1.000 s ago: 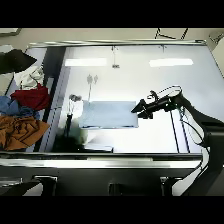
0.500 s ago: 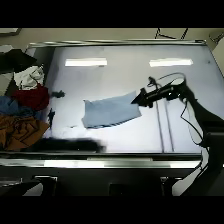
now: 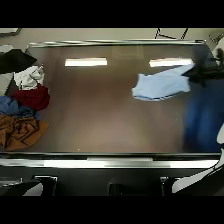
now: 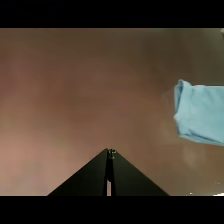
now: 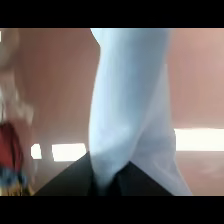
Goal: Fold the clothes and pants, and hang the long-sleeved shirts on hangers.
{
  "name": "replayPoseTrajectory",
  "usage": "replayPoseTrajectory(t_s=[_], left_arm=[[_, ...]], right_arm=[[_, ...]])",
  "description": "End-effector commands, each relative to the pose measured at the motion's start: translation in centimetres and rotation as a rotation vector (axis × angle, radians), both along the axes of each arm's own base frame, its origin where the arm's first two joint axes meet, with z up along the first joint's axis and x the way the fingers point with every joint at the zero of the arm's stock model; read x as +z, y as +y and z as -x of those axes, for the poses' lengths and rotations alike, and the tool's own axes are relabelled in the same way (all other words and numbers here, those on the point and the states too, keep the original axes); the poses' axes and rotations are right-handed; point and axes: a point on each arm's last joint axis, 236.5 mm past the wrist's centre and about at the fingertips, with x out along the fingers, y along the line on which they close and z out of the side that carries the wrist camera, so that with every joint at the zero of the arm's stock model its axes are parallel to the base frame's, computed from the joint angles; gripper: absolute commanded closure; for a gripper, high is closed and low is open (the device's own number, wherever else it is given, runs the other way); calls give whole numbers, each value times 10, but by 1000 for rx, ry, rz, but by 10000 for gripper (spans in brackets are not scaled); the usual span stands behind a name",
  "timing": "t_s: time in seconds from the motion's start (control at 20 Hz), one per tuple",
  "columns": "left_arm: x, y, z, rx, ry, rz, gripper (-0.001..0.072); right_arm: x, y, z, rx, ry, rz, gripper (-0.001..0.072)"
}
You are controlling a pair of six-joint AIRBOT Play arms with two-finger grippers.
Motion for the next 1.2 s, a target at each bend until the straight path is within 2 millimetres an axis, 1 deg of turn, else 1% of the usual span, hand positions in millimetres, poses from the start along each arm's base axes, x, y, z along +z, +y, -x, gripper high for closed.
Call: replayPoseTrajectory(t_s=[0.0,0.1,0.15,0.2,0.3,0.4,0.5,0.55,0.6,0.65,0.75,0.8,0.95,1.05,1.15], left_arm=[[0,0,0,12,9,17,678],[0,0,0,22,18,32,679],[0,0,0,27,22,39,679],[0,0,0,27,22,39,678],[0,0,0,27,23,40,679],[0,0,0,37,30,53,679],[0,0,0,36,31,53,679],[0,0,0,36,30,53,679],[0,0,0,36,31,53,679],[0,0,0,36,31,53,679],[0,0,0,36,31,53,679],[0,0,0,36,31,53,678],[-2,-1,1,33,38,52,679],[-6,-2,6,20,62,46,679],[-10,-3,9,11,80,42,678]], right_arm=[[6,-134,32,-338,4,-2,660],[5,-191,64,-468,12,-6,660],[4,-213,80,-519,18,-9,660],[1,-232,100,-562,42,-15,660],[-12,-258,143,-628,129,-12,660],[-30,-275,191,-681,252,30,660],[-55,-278,239,-714,420,90,660],[-69,-277,267,-729,533,136,660],[-81,-274,290,-738,623,178,660],[-90,-268,304,-742,670,193,660],[-107,-250,325,-748,733,208,660],[-116,-242,332,-748,756,207,660],[-141,-227,360,-729,853,237,659],[-153,-221,371,-713,897,243,660],[-159,-224,381,-708,925,277,660]])
